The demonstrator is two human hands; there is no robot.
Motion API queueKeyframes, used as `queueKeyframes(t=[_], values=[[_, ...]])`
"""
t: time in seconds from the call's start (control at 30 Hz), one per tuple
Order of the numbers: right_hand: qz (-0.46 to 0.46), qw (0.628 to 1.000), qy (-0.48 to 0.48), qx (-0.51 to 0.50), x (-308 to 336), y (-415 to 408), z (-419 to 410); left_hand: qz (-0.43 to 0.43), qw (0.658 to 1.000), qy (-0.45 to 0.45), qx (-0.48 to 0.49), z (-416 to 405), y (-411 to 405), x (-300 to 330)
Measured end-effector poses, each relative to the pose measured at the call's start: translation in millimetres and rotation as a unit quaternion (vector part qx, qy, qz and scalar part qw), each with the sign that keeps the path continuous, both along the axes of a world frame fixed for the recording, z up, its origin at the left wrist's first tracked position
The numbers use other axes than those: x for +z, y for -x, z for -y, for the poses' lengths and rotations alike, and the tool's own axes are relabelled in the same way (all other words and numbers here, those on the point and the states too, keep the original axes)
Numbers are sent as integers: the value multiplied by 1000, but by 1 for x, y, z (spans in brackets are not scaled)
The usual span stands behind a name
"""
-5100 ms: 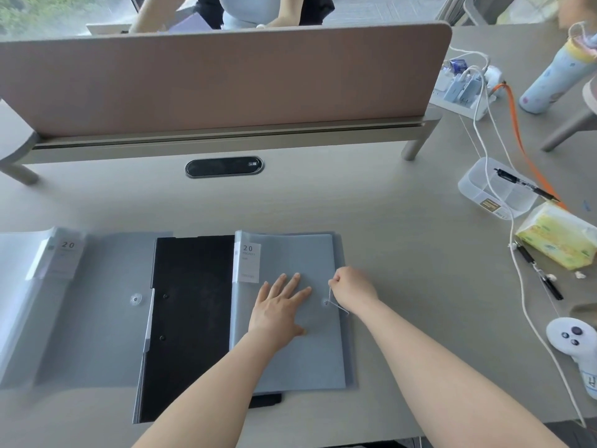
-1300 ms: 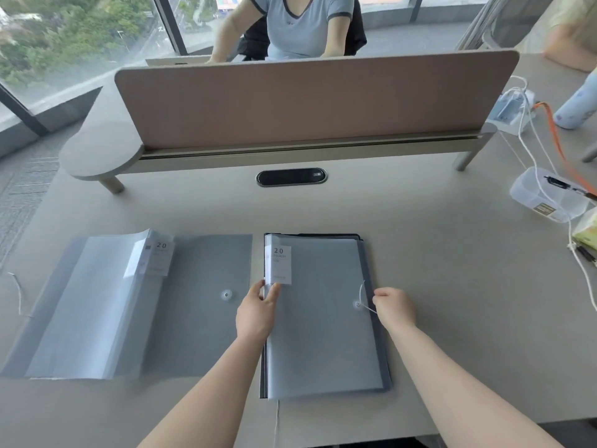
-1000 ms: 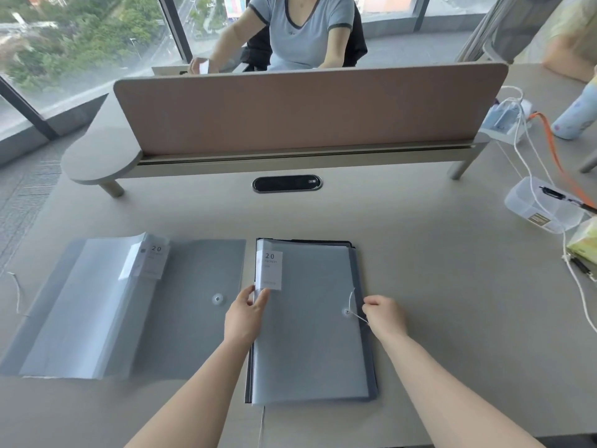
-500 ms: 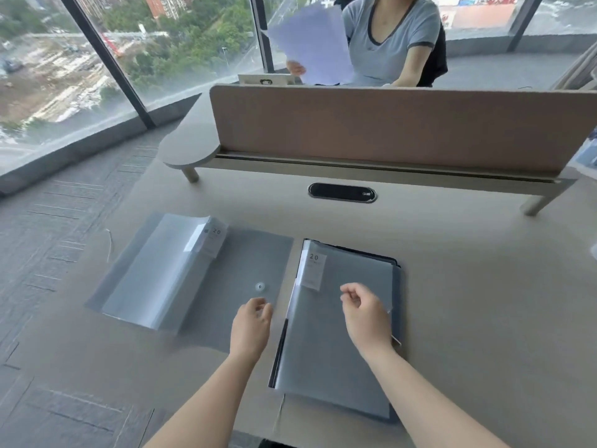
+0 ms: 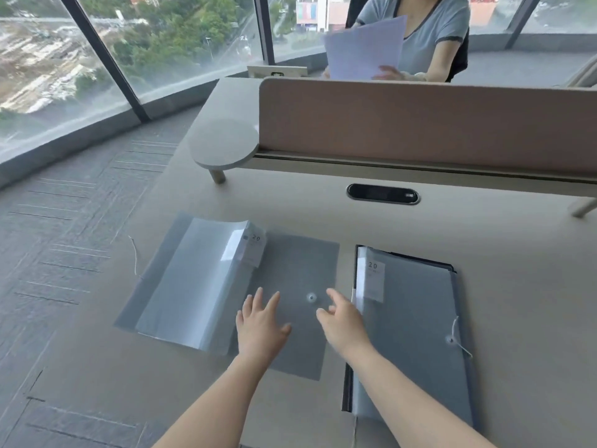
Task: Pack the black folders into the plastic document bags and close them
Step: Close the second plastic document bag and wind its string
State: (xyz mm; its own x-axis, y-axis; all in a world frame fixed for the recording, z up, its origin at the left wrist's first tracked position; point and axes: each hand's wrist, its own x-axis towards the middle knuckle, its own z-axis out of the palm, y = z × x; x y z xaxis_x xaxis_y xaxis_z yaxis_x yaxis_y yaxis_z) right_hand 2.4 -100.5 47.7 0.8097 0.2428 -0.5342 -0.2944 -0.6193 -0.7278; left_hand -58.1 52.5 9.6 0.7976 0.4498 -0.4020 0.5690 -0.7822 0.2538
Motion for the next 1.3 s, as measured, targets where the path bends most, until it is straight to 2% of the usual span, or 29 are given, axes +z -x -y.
queueKeyframes(t=[0.23,0.37,0.57,0.7,0.87,1.0,1.13,1.3], values=[[-45,989,70,-120,-12,2,-41,-24,992,-25,-122,-41,0,-14],[-57,981,59,-177,-18,0,-51,-13,987,-32,-159,-53,-1,-20],[-80,962,50,-257,-33,-8,-57,-9,985,-23,-169,-57,2,-22],[-94,940,38,-326,-21,-18,-63,-7,987,-19,-162,-58,1,-22],[-141,922,38,-359,-26,-23,-61,-8,988,-21,-150,-60,3,-19],[-137,936,38,-323,-37,-25,-58,-13,989,-28,-145,-62,2,-18],[-118,963,26,-241,-38,-23,-59,-18,989,-29,-141,-61,1,-16],[-75,985,18,-158,-33,-25,-52,39,996,-27,-71,-70,-3,-1]])
